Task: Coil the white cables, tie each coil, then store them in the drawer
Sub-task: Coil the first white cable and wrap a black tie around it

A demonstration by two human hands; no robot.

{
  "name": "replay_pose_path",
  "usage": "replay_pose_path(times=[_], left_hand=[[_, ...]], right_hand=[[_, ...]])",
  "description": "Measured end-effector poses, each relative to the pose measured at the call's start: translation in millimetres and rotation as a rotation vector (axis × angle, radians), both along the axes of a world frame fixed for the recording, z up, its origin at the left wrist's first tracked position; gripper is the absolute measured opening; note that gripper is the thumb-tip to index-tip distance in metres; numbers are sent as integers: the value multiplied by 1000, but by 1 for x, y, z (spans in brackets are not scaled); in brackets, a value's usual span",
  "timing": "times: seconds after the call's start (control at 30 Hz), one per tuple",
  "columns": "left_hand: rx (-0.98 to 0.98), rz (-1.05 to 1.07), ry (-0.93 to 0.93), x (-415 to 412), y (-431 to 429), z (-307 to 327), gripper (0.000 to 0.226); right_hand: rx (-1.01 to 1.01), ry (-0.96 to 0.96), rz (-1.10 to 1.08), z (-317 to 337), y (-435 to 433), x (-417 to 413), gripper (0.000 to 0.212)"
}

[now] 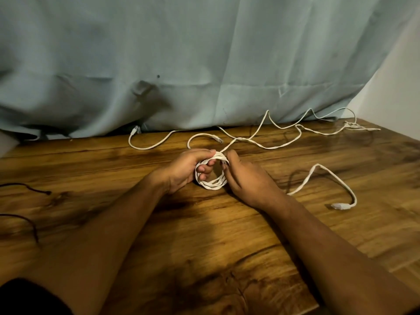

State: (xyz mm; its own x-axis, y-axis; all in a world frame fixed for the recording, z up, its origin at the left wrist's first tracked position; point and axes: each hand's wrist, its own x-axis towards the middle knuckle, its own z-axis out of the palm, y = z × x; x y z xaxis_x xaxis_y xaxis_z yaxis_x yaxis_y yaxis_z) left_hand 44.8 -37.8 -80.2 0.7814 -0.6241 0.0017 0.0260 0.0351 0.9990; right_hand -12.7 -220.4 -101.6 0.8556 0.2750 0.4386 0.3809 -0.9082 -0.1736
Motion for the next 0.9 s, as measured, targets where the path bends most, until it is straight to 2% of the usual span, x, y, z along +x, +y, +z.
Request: replay_pose_path(times=[0.1,0.17,0.27,0.33,0.43,0.5,0.53,0.63,0.73,0.8,0.9], left_hand=[[-16,74,-49,0,-3,-5,36],[-51,129,-73,-2,-5,-7,36],[-34,191,-120,-5,-8,-5,46],[-14,215,-143,-5,-8,-5,55],[18,229,-154,-3,-6,-4,55],[26,237,-148,-2,-5,-5,50],[26,233,-150,-1,-5,-5,47],[25,187,-178,-1,-4,-4,42],[45,144,-249,-2,-4,2,45],[89,136,-317,-1,-4,0,44],[179,148,-371,-2,-1,-5,41]], right_hand=[[153,63,51,-4,-4,1,24],[379,167,149,-5,-5,1,27],[703,373,308,-6,-8,3,10],[766,430,352,-3,-9,2,10],[787,494,349,0,-12,2,13],[750,446,294,0,-9,2,12],[672,354,255,-2,-7,3,12],[274,92,79,-1,0,1,12],[81,-20,-35,11,2,-4,15],[18,-32,-72,14,5,-5,14],[-40,51,-123,11,11,-6,14]])
